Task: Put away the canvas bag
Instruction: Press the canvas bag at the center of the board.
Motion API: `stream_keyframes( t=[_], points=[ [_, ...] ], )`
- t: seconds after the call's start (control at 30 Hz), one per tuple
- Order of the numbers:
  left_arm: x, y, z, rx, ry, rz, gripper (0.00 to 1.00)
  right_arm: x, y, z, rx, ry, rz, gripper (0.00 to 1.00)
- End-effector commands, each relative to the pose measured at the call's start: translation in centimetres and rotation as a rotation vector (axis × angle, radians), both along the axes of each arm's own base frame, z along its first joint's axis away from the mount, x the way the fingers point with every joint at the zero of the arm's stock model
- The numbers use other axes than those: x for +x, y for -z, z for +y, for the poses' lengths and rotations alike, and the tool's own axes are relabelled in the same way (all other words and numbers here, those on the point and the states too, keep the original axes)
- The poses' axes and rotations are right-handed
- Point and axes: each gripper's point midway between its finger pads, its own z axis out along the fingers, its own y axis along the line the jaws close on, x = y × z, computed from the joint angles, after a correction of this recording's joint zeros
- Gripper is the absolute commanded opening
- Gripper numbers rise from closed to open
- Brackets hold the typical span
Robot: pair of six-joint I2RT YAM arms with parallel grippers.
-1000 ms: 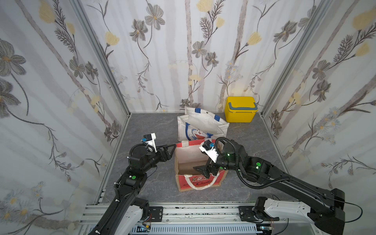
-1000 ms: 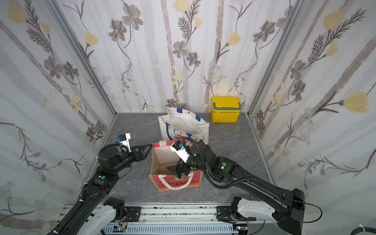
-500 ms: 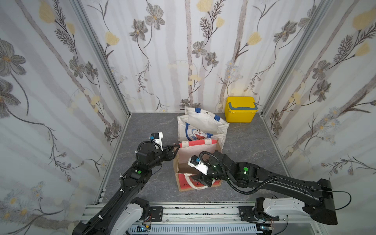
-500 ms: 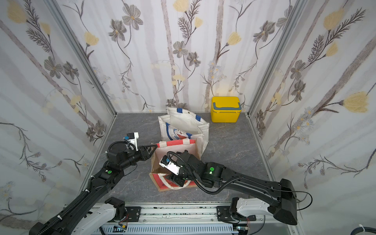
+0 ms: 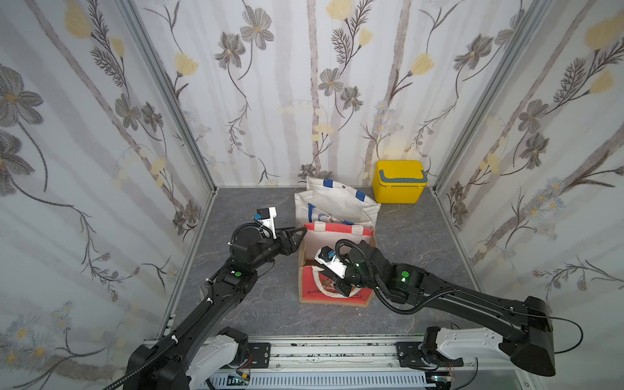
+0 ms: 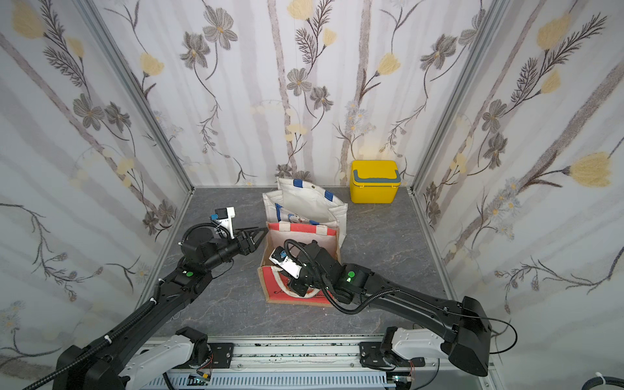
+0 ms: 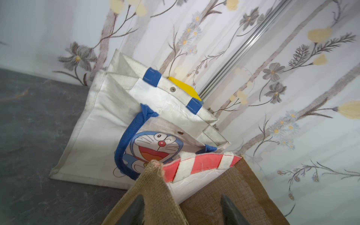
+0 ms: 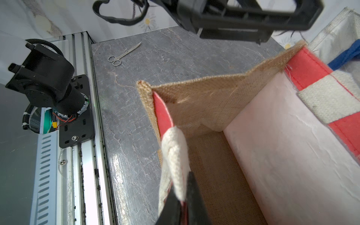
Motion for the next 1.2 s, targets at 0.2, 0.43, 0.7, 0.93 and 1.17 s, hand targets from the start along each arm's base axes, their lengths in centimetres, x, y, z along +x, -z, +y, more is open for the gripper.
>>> stream_keyframes(
  t=[0.2,0.43,0.7,0.93,1.17],
  points=[
    [-6.6,-0.3,-0.2,0.012,0.127,-0.235,0.88,-1.0,0.4,-0.9,0.029,-0.084,0.072,0.1],
    [-9.4,1.8,-0.9,0.02,0.136,-0.291,0.96,-1.5,1.0,-1.4,0.033,-0.133,0.135,0.1],
    [-9.5,6.3,-3.2,0.145,0.135,-0.297,1.0,-1.4,0.7,-2.2,0.048,-0.136,0.151,0.1],
    [-9.3,7.2,-3.4,0.185,0.132,-0.384,0.8,-1.9,1.3,-2.2,0.035,-0.163,0.182,0.11],
    [-10.5,6.6,-5.4,0.162,0.26,-0.428,0.55,-1.5,1.1,-2.6,0.024,-0.141,0.154,0.2]
  ],
)
